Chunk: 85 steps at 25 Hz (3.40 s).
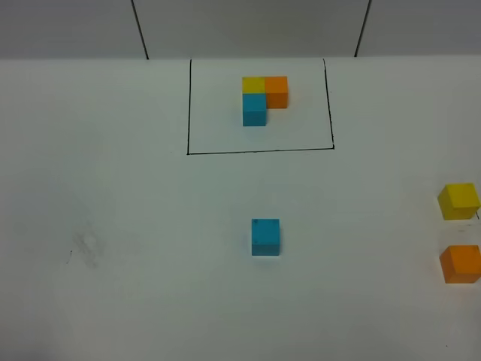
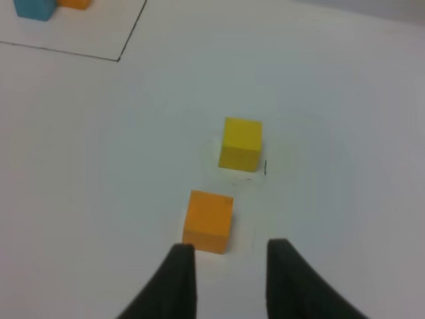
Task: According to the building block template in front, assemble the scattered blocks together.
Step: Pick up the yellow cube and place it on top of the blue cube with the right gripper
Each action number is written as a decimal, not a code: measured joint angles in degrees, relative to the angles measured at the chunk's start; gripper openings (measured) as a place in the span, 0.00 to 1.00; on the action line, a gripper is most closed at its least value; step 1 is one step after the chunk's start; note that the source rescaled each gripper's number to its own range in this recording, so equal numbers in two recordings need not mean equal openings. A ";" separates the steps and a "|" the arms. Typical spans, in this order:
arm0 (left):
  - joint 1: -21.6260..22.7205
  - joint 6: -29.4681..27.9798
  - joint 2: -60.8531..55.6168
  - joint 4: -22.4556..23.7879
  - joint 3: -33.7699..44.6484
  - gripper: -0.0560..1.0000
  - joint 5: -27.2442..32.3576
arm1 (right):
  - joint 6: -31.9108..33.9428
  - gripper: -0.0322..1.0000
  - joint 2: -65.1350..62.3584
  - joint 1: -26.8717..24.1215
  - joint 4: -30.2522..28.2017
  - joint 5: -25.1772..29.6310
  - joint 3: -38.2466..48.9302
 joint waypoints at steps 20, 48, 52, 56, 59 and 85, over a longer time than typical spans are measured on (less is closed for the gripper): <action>4.52 0.00 0.00 0.00 0.08 0.70 -0.02 | 0.00 0.03 0.00 0.00 0.00 -0.05 0.00; 4.52 -0.05 0.00 0.00 0.08 0.70 -0.06 | 0.08 0.03 0.00 0.00 -0.04 -0.05 0.00; 4.52 -0.05 0.00 0.00 0.08 0.70 -0.06 | 0.35 0.03 0.00 0.00 -0.17 -0.05 0.00; 4.52 -0.05 0.00 0.00 0.08 0.70 -0.06 | 0.51 0.03 0.00 0.00 -0.21 -0.05 0.00; 4.52 -0.05 0.00 0.00 0.08 0.70 -0.06 | 2.50 0.05 0.00 0.00 -1.01 -0.14 0.00; 4.52 -0.10 0.00 0.00 0.08 0.70 -0.06 | 8.61 1.00 86.59 0.00 -8.28 -18.70 -29.44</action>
